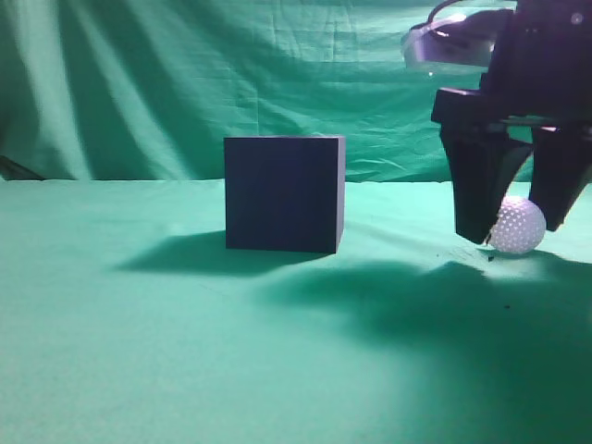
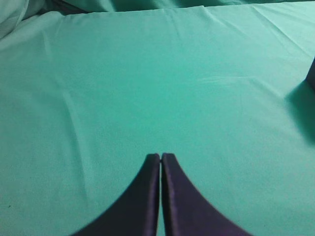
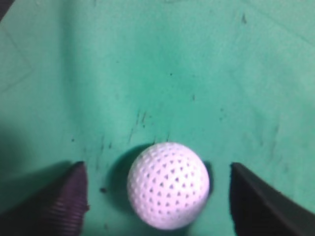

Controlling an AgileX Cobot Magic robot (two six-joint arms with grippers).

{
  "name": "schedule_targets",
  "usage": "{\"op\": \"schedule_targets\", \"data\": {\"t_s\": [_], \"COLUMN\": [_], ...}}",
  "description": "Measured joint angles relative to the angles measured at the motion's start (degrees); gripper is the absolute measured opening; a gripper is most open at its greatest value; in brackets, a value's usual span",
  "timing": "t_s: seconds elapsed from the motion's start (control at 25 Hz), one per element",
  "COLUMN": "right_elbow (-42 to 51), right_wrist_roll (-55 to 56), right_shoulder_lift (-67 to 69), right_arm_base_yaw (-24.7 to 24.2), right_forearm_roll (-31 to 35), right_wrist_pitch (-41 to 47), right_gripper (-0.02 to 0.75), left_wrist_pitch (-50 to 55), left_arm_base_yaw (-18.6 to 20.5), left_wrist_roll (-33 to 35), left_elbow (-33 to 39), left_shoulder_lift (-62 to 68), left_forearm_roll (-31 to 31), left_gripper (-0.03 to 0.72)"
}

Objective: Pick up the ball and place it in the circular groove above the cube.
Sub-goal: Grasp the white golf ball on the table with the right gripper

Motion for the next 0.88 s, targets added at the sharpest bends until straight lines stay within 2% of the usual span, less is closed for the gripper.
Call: {"op": "schedule_targets", "data": {"t_s": [0.2,0.24,0.36,0.4,0.44,0.6,0.72,0.88], "right_elbow": [0.0,0.0,-0.2,-0.7,-1.6,-8.1,-13.3,-17.2], "right_wrist_roll": [0.1,0.3,0.9,1.0,1.2,2.1,2.3,2.3], "right_shoulder_lift": [1.1,1.1,1.1,1.1,1.0,-2.1,-5.4,-6.5], "right_arm_base_yaw": [0.0,0.0,0.0,0.0,0.0,0.3,2.3,8.0], "right_forearm_roll": [-0.6,-0.7,-0.7,-0.7,-0.7,0.0,1.2,2.4], "right_wrist_pitch": [-1.5,-1.6,-1.3,-0.5,0.7,5.1,5.6,4.1], "right_gripper": [0.317,0.300,0.314,0.274,0.294,0.294,0.294,0.294], "left_wrist_pitch": [0.0,0.0,0.0,0.0,0.0,0.0,0.0,0.0], "left_arm_base_yaw": [0.0,0.0,0.0,0.0,0.0,0.0,0.0,0.0], "left_wrist_roll": [0.0,0.0,0.0,0.0,0.0,0.0,0.0,0.0], "left_elbow": [0.0,0.0,0.0,0.0,0.0,0.0,0.0,0.0], "left_shoulder_lift": [0.0,0.0,0.0,0.0,0.0,0.0,0.0,0.0], "left_forearm_roll": [0.0,0.0,0.0,0.0,0.0,0.0,0.0,0.0], "left_gripper": [0.000,0.000,0.000,0.000,0.000,0.000,0.000,0.000]}}
